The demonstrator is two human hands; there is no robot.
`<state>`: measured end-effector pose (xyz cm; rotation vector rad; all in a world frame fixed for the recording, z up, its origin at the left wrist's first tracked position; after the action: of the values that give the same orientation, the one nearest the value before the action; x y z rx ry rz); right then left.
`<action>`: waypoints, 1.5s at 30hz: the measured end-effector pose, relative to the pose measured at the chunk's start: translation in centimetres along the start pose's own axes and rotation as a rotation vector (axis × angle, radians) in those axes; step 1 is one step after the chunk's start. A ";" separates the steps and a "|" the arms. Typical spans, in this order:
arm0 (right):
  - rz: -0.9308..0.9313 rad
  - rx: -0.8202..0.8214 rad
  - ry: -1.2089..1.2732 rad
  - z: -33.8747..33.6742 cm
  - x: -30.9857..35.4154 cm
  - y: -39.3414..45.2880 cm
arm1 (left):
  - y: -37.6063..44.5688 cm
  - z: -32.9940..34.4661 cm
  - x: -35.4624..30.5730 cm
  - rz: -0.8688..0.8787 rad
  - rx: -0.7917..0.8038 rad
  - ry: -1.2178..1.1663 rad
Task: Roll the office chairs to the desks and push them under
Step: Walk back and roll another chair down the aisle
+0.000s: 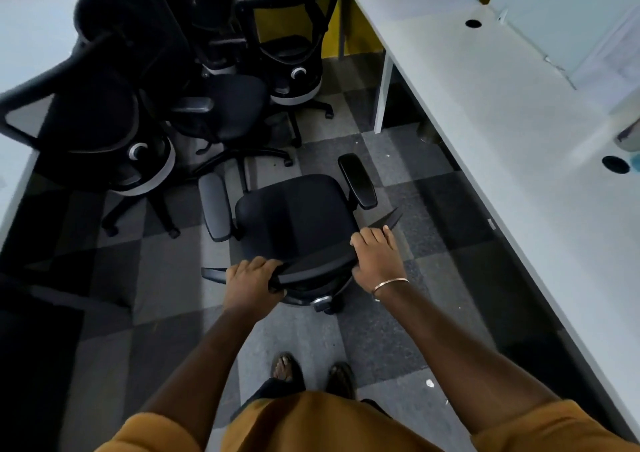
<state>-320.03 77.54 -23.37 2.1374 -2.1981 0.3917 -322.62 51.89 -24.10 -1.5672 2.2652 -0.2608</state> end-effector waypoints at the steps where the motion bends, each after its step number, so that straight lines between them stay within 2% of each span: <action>1: -0.001 -0.004 0.003 0.3 0.1 -1.5 | -1.3 0.7 -0.5 0.006 -0.002 -0.004; 14: 0.073 -0.022 -0.018 3.7 4.1 -17.3 | -14.7 6.6 -1.3 0.072 -0.037 0.027; 21: 0.059 0.117 0.040 6.7 8.4 -27.3 | -23.3 8.9 -1.0 0.088 -0.011 0.063; 28: 0.050 0.199 0.012 9.4 9.8 -38.3 | -32.8 13.5 -2.5 0.085 -0.040 0.051; 39: -0.219 0.243 0.000 11.5 9.1 -55.0 | -48.1 20.8 -7.0 -0.044 -0.167 0.016; 45: -0.289 0.270 -0.023 12.5 9.0 -63.6 | -56.7 24.4 -9.5 -0.090 -0.165 0.032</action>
<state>-255.73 65.28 -24.33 2.5599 -1.8960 0.6784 -261.07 41.50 -24.30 -1.7622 2.2944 -0.1258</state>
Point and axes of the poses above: each hand's wrist, its own y-axis towards the middle knuckle, its own z-axis out of the palm, x = y × z, the point moved 9 cm from there along y, towards the middle knuckle, and after that the axes turned 10 degrees about x, right-handed, at the moved point
